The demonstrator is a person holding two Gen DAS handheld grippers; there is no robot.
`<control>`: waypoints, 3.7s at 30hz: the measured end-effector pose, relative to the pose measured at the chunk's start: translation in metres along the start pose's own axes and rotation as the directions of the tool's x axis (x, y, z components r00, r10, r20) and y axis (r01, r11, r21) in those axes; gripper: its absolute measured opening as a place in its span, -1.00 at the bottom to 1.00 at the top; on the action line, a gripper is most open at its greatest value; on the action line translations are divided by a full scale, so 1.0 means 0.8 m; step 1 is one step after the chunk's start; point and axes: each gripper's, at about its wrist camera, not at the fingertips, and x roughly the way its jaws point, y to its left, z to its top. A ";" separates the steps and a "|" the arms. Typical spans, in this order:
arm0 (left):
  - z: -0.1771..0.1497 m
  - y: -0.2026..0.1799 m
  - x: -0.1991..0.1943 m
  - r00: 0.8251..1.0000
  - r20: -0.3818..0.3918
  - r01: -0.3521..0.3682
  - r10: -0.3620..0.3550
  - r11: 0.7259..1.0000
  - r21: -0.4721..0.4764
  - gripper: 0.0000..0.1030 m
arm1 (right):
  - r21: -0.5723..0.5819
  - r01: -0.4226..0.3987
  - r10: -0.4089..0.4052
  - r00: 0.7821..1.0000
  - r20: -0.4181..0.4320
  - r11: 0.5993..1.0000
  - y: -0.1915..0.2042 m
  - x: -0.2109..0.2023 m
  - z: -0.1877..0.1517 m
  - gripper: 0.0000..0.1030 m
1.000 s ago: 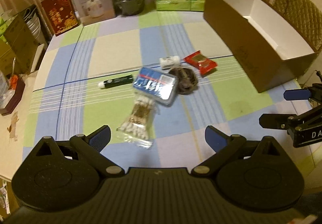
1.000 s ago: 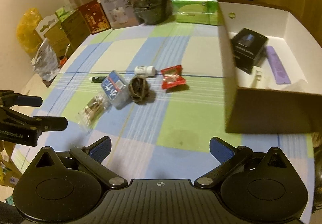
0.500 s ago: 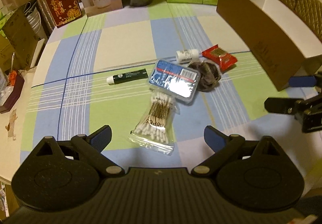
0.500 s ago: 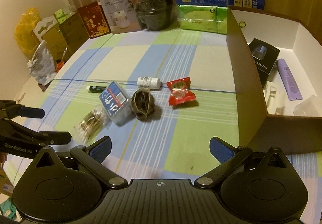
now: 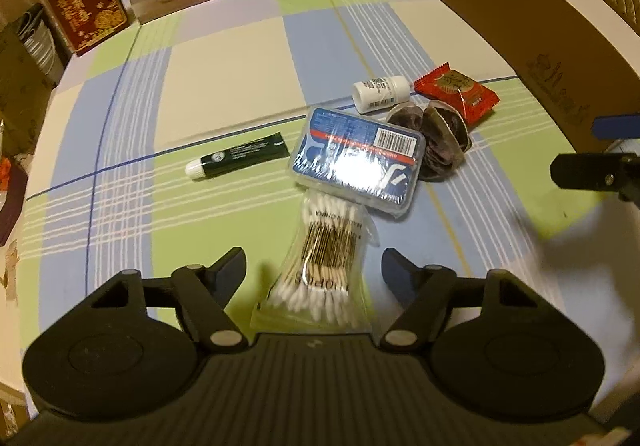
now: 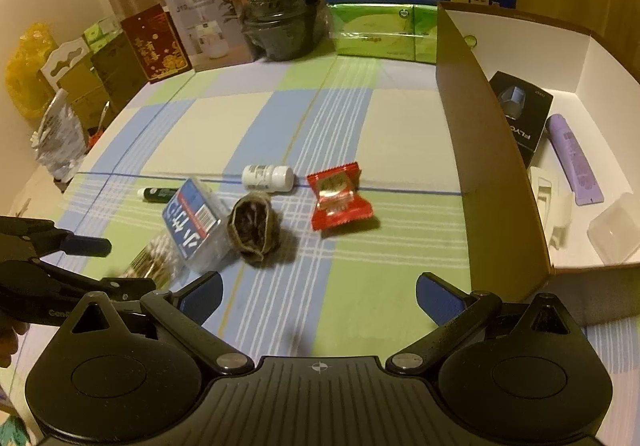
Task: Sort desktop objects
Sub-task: 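Grasp the cotton swab bag with the left tool while the right tool grasps the red candy, then carry the swab bag and red candy with both tools over the open box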
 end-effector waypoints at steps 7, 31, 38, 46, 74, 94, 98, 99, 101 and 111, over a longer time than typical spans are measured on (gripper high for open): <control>0.005 0.011 0.023 0.999 -0.039 0.023 -0.024 1.000 -0.008 -0.06 | 0.039 -0.012 0.013 1.000 -0.028 0.999 -0.003 0.010 0.007 0.96; 0.011 0.097 0.031 0.994 -0.056 -0.104 0.095 0.976 -0.193 -0.47 | -0.059 0.088 -0.089 0.996 -0.017 0.994 0.015 0.088 0.074 -0.05; 0.012 0.098 0.034 0.994 -0.061 -0.104 0.094 0.974 -0.203 -0.41 | -0.086 0.094 -0.099 0.993 -0.065 0.992 0.004 0.127 0.074 -0.15; 0.014 0.099 0.037 0.994 -0.058 -0.103 0.092 0.970 -0.221 -0.36 | -0.067 0.089 -0.094 0.993 -0.076 0.994 -0.006 0.130 0.068 -0.48; 0.004 0.057 -0.040 0.998 0.040 -0.042 0.050 0.983 -0.179 -0.62 | -0.034 -0.080 0.080 0.997 0.012 0.996 0.012 0.002 0.036 -0.52; 0.054 -0.132 -0.124 0.956 0.203 0.198 -0.213 0.976 0.095 -0.62 | 0.092 -0.045 0.034 0.993 0.113 0.995 -0.090 -0.134 -0.017 -0.52; 0.070 -0.173 -0.129 0.940 0.216 0.235 -0.264 0.960 0.151 -0.62 | 0.124 -0.024 0.007 0.990 0.139 0.992 -0.123 -0.162 -0.023 -0.52; 0.074 -0.184 -0.130 0.935 0.220 0.244 -0.277 0.956 0.166 -0.62 | 0.128 -0.019 0.000 0.989 0.145 0.992 -0.132 -0.168 -0.024 -0.52; 0.084 -0.204 -0.131 0.926 0.226 0.261 -0.301 0.946 0.192 -0.62 | 0.131 -0.008 -0.013 0.987 0.157 0.991 -0.149 -0.179 -0.024 -0.52; 0.154 -0.291 -0.111 0.892 0.219 0.336 -0.394 0.905 0.260 -0.62 | 0.044 0.039 -0.047 0.978 0.201 0.998 -0.230 -0.205 0.020 -0.52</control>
